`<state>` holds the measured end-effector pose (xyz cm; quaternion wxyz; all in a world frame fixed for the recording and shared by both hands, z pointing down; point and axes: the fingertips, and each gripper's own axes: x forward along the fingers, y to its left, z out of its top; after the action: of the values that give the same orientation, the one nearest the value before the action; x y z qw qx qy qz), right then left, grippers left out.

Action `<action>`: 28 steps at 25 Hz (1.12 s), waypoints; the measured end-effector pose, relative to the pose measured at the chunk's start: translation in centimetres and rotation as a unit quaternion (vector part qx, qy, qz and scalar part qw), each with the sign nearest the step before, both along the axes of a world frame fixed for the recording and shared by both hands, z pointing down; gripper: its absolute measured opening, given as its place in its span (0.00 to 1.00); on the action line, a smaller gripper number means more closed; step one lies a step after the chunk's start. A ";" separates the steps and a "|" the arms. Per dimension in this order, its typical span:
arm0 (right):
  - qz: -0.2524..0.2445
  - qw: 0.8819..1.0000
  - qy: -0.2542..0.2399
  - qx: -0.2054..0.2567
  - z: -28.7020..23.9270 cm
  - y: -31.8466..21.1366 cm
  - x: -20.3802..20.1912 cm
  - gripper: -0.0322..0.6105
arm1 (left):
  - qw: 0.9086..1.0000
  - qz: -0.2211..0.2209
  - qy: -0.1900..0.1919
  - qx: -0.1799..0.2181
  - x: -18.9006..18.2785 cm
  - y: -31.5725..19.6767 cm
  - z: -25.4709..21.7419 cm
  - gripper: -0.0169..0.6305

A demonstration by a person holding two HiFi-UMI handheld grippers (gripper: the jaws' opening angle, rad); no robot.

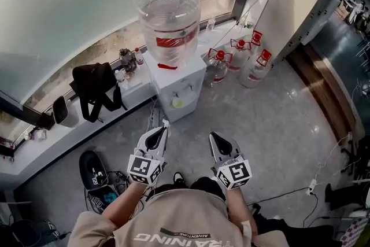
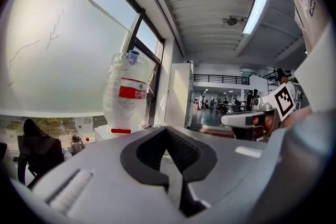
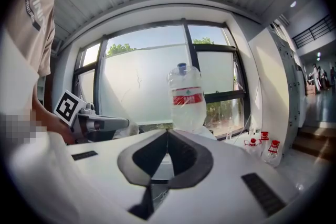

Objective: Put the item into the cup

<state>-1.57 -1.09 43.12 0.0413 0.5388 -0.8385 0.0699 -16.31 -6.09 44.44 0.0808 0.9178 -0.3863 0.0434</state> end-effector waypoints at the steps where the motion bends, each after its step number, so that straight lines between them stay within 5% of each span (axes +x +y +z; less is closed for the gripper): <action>1: -0.001 1.000 0.003 0.000 -0.1 -0.5 0.0 0.07 | 1.000 0.001 0.001 -0.001 0.1 -0.5 0.1 0.04; 15: -0.044 0.999 -0.009 -0.009 2.3 -8.8 2.6 0.07 | 0.999 -0.035 -0.019 -0.020 2.5 -6.7 1.6 0.04; 28: -0.091 0.996 -0.003 -0.017 3.3 -16.7 8.8 0.07 | 0.998 -0.051 -0.034 -0.030 10.1 -13.7 2.0 0.04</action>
<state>7.21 -17.82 46.45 0.0542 0.4589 -0.8831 0.0813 -6.18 -19.76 46.43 0.0968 0.8921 -0.4336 0.0821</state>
